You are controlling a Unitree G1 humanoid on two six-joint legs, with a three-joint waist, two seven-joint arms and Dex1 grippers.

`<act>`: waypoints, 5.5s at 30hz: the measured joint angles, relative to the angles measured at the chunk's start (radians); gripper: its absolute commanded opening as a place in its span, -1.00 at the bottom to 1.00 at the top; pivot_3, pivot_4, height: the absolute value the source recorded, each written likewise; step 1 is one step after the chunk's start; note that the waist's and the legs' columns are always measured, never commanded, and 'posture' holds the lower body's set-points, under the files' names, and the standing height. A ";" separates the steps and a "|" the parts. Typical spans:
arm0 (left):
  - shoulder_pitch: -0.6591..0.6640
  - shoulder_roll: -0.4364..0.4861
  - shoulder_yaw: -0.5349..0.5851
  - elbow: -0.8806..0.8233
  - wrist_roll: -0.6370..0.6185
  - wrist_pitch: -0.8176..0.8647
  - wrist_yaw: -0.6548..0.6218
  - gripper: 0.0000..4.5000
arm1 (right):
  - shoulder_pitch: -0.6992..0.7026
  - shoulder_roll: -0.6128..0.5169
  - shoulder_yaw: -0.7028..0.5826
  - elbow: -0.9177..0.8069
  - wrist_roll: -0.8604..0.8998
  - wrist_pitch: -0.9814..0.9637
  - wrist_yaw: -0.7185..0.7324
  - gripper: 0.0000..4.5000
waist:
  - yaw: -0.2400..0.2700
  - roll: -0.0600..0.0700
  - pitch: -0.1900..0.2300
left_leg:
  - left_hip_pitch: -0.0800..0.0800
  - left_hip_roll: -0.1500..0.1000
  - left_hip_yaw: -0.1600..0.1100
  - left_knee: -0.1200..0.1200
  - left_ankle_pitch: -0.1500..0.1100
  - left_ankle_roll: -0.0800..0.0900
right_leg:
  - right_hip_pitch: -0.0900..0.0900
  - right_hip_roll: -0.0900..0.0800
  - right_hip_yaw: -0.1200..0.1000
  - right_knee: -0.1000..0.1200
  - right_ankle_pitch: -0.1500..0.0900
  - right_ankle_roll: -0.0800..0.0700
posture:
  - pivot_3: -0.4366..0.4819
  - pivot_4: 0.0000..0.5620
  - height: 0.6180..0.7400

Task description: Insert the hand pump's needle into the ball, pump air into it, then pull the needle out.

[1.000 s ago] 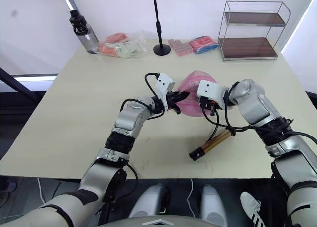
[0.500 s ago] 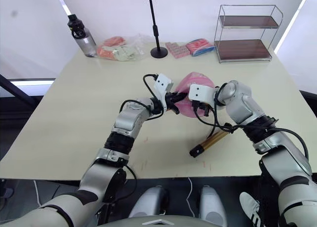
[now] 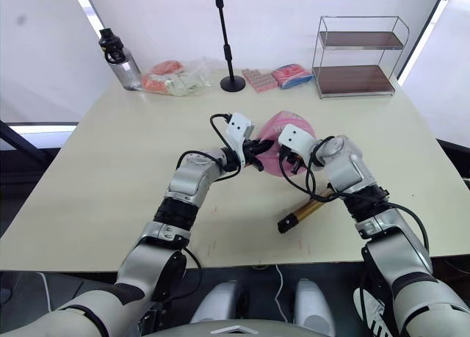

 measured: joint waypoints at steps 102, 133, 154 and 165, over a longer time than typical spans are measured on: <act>-0.011 0.255 -0.029 -0.350 -0.126 0.025 -0.345 0.99 | 0.964 -0.253 -0.863 -0.430 0.961 -0.725 0.441 1.00 | 0.024 0.017 0.052 | -0.022 -0.001 -0.008 0.000 0.000 0.000 | -0.011 0.000 -0.009 -0.010 0.000 0.000 | -0.05 -0.47 1.00; 0.812 0.599 0.353 -0.509 -0.308 -0.187 -0.462 0.99 | 1.043 -0.329 -0.909 -0.064 0.869 -0.917 0.555 1.00 | 0.032 0.018 0.052 | -0.019 0.006 0.003 0.001 0.000 0.001 | -0.013 -0.002 -0.001 -0.010 -0.001 -0.005 | -0.05 -0.47 1.00; 0.485 0.520 -0.057 -0.820 -0.270 0.218 -0.248 0.99 | 1.151 -0.359 -0.897 -0.230 0.941 -0.861 0.675 1.00 | 0.030 0.019 0.051 | -0.018 0.006 0.004 0.002 0.000 0.001 | -0.013 0.001 0.000 -0.008 0.002 -0.002 | -0.05 -0.47 1.00; 0.272 0.310 -0.303 -0.811 -0.221 0.451 -0.072 0.99 | 1.175 -0.361 -0.893 -0.317 0.957 -0.824 0.690 1.00 | 0.032 0.019 0.051 | -0.018 0.003 0.004 0.003 0.000 0.001 | -0.013 0.001 0.002 -0.007 0.002 0.000 | -0.05 -0.47 1.00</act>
